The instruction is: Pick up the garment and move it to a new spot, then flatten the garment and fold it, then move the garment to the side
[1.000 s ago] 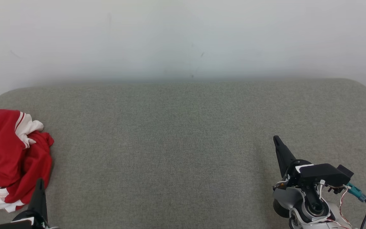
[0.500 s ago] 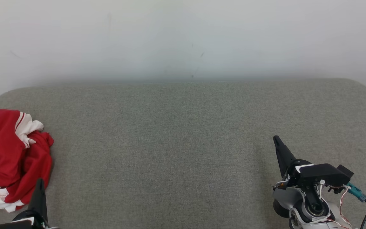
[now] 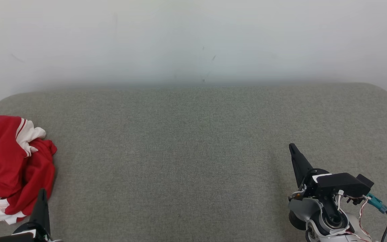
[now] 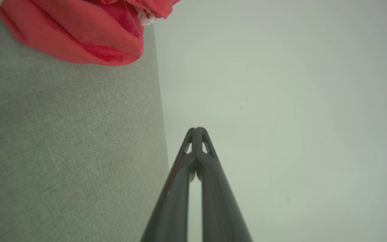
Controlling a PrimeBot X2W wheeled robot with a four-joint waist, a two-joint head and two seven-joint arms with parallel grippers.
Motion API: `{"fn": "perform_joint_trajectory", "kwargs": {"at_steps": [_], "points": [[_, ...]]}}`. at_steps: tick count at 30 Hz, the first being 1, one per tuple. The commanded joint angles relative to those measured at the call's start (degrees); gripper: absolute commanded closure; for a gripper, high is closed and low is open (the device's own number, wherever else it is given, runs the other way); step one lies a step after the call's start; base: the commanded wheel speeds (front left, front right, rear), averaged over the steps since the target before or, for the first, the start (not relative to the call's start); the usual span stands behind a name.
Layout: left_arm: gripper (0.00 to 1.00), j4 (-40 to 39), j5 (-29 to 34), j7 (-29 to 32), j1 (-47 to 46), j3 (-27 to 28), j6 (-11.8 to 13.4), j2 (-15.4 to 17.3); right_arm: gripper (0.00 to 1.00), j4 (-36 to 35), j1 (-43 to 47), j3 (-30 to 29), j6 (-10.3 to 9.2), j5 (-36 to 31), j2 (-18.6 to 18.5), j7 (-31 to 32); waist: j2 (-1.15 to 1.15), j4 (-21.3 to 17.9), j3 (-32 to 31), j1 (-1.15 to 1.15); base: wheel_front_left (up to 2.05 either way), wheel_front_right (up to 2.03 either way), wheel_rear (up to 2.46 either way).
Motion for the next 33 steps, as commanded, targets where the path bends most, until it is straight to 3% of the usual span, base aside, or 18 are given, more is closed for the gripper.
{"fn": "perform_joint_trajectory", "kwargs": {"at_steps": [1,33], "points": [[1.0,0.1,0.0,0.1,-0.4,0.1,0.0,-0.1,1.0,0.0,-0.1,0.1,-0.13,0.3,0.1,0.2,0.0,0.0,0.0,0.0,0.0,0.0,0.0],[1.0,0.1,0.0,0.1,-0.4,0.1,0.0,-0.1,1.0,0.0,-0.1,0.1,-0.13,0.3,0.1,0.2,0.0,0.0,0.0,0.0,0.0,0.0,0.0]]}}
